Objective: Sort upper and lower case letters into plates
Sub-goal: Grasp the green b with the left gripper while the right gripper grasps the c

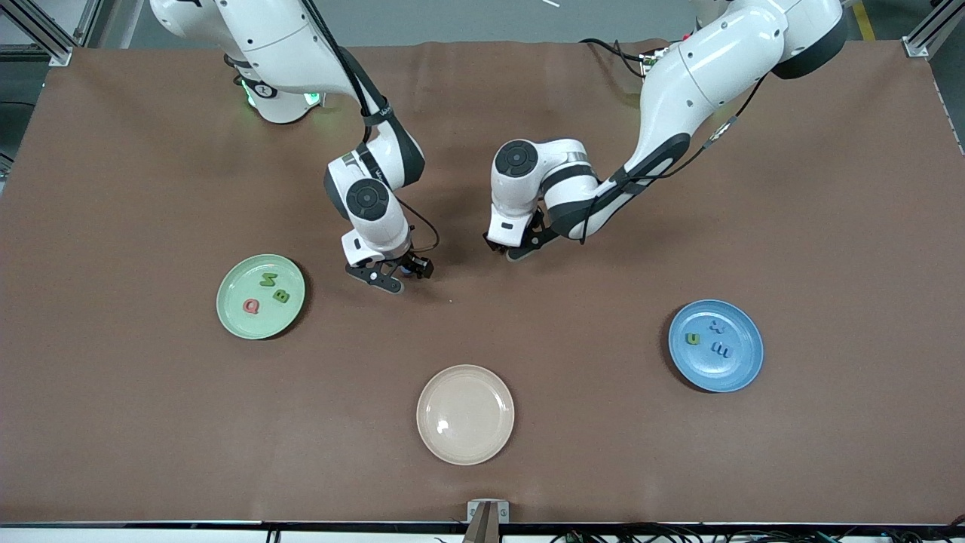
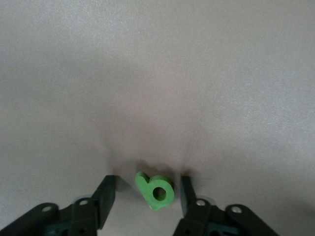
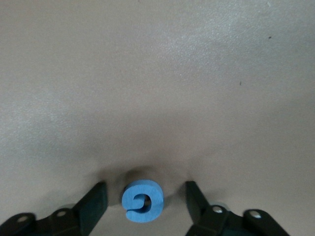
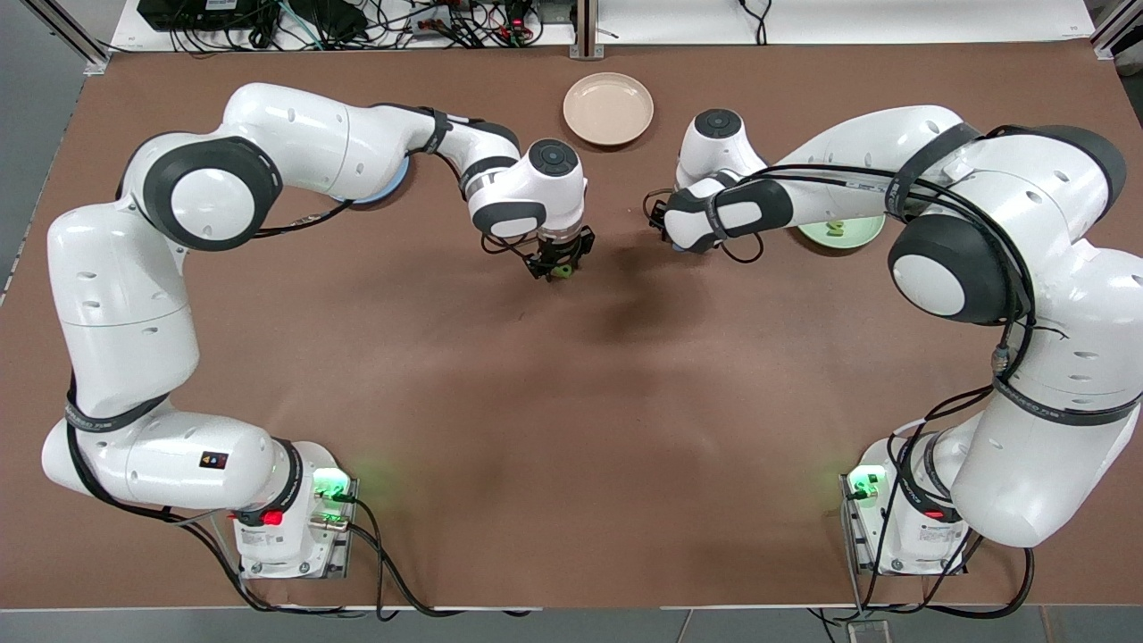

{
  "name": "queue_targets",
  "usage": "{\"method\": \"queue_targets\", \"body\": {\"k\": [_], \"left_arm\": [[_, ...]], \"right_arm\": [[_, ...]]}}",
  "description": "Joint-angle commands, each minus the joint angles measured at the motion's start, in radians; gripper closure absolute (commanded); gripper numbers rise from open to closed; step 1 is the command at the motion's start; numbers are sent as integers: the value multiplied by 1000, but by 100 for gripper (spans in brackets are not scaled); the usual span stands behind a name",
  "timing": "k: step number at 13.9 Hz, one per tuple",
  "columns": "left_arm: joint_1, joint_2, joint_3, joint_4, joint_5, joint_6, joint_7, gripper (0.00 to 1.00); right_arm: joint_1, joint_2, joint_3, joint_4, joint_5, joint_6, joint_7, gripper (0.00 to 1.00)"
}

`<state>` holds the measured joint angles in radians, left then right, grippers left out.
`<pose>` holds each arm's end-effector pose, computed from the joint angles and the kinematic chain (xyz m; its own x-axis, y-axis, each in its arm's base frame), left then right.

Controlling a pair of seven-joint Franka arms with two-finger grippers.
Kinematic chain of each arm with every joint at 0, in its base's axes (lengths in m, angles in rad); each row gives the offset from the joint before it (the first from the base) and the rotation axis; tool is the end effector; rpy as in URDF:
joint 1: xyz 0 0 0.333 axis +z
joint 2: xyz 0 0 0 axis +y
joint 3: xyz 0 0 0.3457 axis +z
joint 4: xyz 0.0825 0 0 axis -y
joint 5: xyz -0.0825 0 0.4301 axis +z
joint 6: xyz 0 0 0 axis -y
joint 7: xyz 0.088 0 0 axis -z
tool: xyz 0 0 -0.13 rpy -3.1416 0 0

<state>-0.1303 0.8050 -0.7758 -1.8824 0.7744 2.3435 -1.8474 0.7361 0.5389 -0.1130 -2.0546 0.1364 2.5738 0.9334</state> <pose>0.4350 -0.5048 0.1390 0.8704 0.4923 -0.0078 0.4923 -0.8704 -0.0084 0.5119 0.3652 0.1337 0.9168 -0.3990 -0.0196 -0.3990 -0.9170 0.0033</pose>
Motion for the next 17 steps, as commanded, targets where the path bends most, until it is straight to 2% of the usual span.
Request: {"method": "queue_targets", "body": {"k": [1, 2, 3, 4, 6, 9, 14, 17], "left_arm": [[-8, 6, 6, 8, 25, 11, -21, 70], [-8, 8, 6, 8, 25, 11, -21, 76], [-8, 8, 6, 8, 25, 11, -12, 81], [-8, 8, 7, 9, 25, 11, -4, 86], [-3, 0, 16, 26, 25, 4, 8, 98], [64, -33, 15, 54, 22, -18, 126, 99], [220, -37, -2, 158, 5, -95, 451, 99], [286, -35, -3, 210, -30, -130, 638, 99]], "right_arm": [[11, -11, -7, -39, 3, -3, 16, 74], [9, -13, -7, -38, 3, -4, 18, 88], [5, -19, -8, -36, 3, -18, 19, 97], [-6, -31, -10, -35, 3, -29, 12, 100], [-46, -53, -11, -30, 2, -58, -39, 100], [-177, -97, -13, -29, 2, -124, -259, 100], [-459, -171, -13, 17, 2, -317, -709, 100], [-602, -162, -13, 19, 2, -294, -948, 99]]}}
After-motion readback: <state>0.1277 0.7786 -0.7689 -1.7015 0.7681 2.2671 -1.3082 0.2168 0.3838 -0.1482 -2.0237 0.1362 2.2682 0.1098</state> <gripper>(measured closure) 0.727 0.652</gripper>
